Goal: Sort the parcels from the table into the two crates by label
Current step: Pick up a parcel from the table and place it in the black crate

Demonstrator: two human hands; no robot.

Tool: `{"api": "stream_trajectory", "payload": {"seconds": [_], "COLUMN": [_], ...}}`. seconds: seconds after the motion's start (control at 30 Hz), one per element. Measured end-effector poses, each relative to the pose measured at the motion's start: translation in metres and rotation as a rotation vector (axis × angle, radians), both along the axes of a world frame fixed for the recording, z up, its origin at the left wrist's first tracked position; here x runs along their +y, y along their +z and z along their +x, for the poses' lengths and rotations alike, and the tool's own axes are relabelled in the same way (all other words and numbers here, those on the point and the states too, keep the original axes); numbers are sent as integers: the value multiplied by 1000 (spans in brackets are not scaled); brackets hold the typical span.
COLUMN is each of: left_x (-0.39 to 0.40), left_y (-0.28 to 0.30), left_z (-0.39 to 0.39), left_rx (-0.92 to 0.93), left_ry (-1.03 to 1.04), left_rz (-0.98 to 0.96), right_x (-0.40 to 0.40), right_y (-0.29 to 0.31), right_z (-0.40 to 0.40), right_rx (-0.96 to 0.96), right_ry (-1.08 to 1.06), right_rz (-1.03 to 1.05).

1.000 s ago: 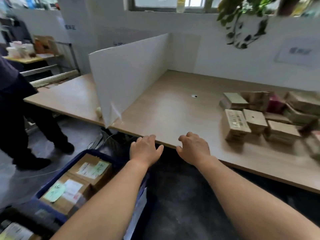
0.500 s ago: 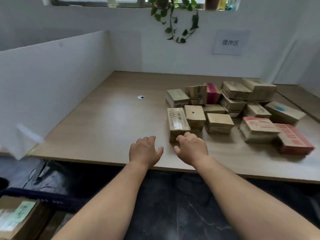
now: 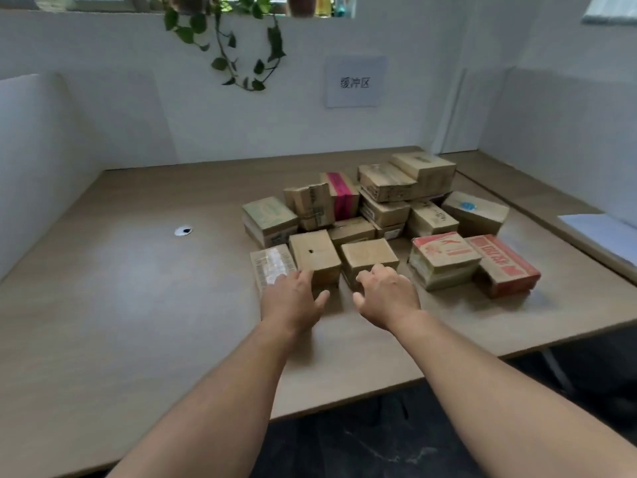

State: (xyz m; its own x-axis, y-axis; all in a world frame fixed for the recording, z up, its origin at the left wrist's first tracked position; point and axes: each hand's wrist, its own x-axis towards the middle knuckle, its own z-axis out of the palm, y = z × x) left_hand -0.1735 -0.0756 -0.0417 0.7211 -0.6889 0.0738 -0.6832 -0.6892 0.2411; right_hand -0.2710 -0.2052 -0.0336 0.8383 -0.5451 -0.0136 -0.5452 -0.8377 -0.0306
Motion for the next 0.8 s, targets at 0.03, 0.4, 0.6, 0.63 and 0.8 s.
{"api": "stream_trajectory", "payload": {"seconds": [0.03,0.4,0.6,0.63,0.8], "left_x": [-11,-111,-169,-180,-233], "left_y": [4,21,19,19,22], "left_z": [9,102,113,113,112], "left_rx": [5,-75,-52,-53,-68], "left_ry": [-24,-176,-259,-272,-303], "left_rz": [-12,-23,-40,-44,-42], "right_x": [-9,-88,-134,-144,-202], "right_y": [4,21,24,24,26], "right_z": [7,73,71,69,64], "right_rx": [8,-4,-40,-44,-26], "right_ry": [-21,-165,-237,-251,-279], "right_rz": [-3,-55,-69,-72,-46]}}
